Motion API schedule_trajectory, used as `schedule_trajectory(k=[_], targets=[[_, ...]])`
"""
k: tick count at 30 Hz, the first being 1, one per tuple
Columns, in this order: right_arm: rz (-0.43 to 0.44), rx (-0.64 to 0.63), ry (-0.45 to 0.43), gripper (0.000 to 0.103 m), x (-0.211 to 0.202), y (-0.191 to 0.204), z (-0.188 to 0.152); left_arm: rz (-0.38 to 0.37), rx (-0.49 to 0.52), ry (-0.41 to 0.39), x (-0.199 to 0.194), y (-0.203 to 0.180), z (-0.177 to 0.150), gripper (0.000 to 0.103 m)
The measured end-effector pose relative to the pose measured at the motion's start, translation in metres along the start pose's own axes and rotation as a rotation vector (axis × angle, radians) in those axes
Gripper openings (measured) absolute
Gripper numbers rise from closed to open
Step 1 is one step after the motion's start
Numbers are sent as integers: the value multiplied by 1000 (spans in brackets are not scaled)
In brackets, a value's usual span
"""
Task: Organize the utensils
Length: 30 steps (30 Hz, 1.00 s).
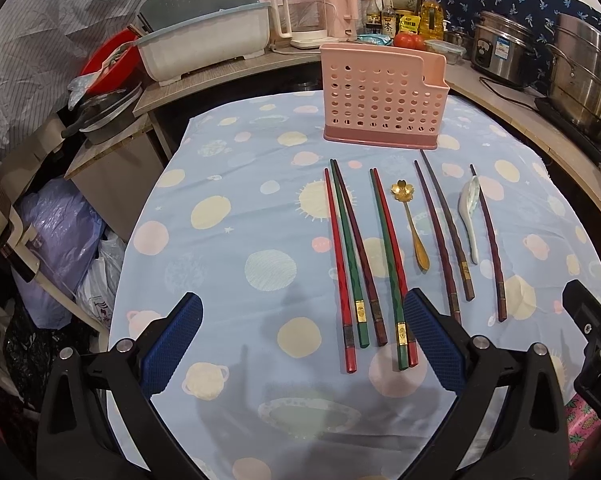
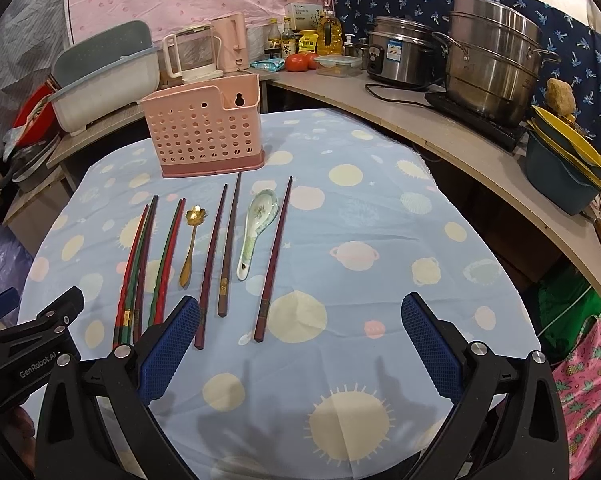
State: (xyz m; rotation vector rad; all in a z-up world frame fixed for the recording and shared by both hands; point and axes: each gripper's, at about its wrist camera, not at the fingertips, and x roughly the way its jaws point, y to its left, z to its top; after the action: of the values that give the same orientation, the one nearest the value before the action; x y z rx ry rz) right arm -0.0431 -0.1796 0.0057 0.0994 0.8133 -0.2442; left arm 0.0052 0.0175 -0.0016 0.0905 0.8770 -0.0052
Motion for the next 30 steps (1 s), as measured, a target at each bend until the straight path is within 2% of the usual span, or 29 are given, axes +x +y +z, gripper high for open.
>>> schedule_trajectory(k=[14,19,21,26,28,30], targets=[[-18,31,73,96,44,-12,-1,4,-74,87,42,24,-2,96],[0,20,113,89,66,-8,-2,-21,-77,123,59,23,-5,96],[5,9,127,83,73,-5,-2,-34,-69,132,62,21,-6,95],[26,2,162,72,85,1,-6,-45,-52,155,73,18,-8,89],[30,0,173,69,88,2,-7,-57,-48,173,78,17,-10,81],[31,-2,182,63,91,4,-9,-72,-46,178,80,16,-11,80]])
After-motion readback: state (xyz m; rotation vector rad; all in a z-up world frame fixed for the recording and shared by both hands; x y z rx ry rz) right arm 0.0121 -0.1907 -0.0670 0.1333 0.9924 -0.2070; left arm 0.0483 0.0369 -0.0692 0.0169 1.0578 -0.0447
